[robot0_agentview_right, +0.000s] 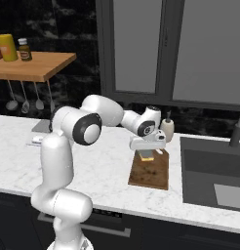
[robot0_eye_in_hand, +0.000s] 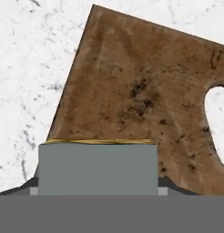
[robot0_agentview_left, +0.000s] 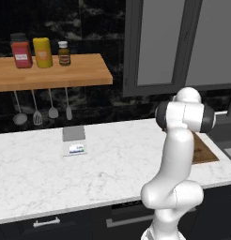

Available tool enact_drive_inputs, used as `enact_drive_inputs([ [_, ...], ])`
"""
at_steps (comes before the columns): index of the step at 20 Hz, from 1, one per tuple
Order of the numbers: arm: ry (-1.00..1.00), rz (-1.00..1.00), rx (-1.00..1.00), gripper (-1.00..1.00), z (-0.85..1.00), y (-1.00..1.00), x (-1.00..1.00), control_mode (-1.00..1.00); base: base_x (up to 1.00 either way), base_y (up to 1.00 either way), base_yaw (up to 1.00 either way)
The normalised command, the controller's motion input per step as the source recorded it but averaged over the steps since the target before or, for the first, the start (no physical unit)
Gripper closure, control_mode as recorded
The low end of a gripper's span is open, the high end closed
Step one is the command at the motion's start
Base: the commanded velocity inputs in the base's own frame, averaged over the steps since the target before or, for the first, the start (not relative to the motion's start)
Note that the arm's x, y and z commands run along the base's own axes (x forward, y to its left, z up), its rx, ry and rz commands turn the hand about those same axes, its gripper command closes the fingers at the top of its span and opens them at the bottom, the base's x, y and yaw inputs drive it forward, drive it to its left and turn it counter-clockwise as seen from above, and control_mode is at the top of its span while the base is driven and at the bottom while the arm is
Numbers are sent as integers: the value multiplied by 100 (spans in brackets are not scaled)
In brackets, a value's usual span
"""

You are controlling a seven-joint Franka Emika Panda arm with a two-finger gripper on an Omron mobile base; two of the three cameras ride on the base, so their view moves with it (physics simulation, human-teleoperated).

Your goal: Pick up the sponge from the counter and clean the cutting board by briefly scrubbing or pressing down on the cutting board. Once finished, release the sponge.

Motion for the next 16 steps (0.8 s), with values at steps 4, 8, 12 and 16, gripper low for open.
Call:
enact_drive_inputs([
  [4, 0, 0, 0, 100, -21, 0, 13, -100, 0, 0, 0],
  [8, 0, 0, 0, 100, -51, 0, 5, -100, 0, 0, 0],
  [12, 0, 0, 0, 100, -69, 0, 0, -100, 0, 0, 0],
  [16, -1, 0, 0, 100, -20, 0, -2, -100, 0, 0, 0],
])
